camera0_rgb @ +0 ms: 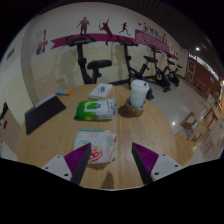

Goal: Fold towel

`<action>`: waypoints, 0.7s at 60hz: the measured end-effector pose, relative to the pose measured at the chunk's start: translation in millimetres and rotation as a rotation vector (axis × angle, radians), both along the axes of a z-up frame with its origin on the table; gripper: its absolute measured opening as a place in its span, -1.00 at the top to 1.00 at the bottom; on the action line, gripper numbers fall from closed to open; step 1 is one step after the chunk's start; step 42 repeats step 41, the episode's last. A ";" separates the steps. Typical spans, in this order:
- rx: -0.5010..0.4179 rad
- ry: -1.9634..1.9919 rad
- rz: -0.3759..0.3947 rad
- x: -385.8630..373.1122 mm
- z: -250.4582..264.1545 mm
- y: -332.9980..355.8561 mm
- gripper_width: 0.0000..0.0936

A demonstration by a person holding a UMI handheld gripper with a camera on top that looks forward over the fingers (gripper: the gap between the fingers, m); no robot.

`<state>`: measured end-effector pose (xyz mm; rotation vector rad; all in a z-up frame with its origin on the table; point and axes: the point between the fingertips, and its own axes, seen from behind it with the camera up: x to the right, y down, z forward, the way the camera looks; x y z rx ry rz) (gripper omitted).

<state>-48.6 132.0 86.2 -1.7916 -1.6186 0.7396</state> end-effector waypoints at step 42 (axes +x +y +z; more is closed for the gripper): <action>0.026 0.003 0.002 214.0 120.2 17.2 -0.82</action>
